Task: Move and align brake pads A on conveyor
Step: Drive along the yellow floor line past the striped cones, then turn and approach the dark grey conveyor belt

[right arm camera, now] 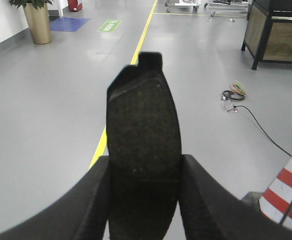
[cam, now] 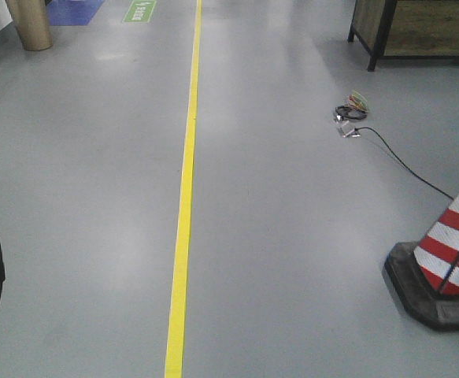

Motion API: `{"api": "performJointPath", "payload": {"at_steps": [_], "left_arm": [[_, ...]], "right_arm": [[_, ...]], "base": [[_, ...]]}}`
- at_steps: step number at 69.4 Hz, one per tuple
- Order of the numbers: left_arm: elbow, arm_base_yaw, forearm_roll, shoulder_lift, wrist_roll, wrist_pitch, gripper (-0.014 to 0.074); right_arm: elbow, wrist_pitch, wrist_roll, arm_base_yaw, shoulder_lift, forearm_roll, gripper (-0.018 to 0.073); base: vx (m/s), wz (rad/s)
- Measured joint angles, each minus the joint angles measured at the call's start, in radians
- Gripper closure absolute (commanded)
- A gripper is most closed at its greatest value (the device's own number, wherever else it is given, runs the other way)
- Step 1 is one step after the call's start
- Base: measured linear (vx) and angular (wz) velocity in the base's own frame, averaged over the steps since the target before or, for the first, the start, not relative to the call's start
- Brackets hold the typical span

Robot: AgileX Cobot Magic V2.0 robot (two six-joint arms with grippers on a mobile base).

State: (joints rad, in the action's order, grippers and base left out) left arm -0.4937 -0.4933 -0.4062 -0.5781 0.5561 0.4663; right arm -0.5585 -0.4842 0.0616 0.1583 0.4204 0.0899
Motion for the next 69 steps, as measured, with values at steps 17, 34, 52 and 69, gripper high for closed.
{"api": "performJointPath", "payload": {"at_steps": [17,34,52,69], "left_arm": [[0.0,0.0,0.0,-0.001,0.0,0.001,0.0603],[0.0,0.0,0.0,-0.001,0.0,0.001,0.0603],[0.0,0.0,-0.002,-0.001,0.0,0.002,0.0603],[0.0,0.0,-0.002,-0.001,0.0,0.001,0.0603]], "right_arm": [[0.0,0.0,0.0,0.0,0.0,0.0,0.0564],[0.0,0.0,0.0,0.0,0.0,0.0,0.0564],[0.0,0.0,0.0,0.0,0.0,0.0,0.0564],[0.0,0.0,0.0,0.0,0.0,0.0,0.0564]], "base": [[0.57,0.03],[0.48,-0.01],[0.39,-0.37],[0.28,-0.81]]}}
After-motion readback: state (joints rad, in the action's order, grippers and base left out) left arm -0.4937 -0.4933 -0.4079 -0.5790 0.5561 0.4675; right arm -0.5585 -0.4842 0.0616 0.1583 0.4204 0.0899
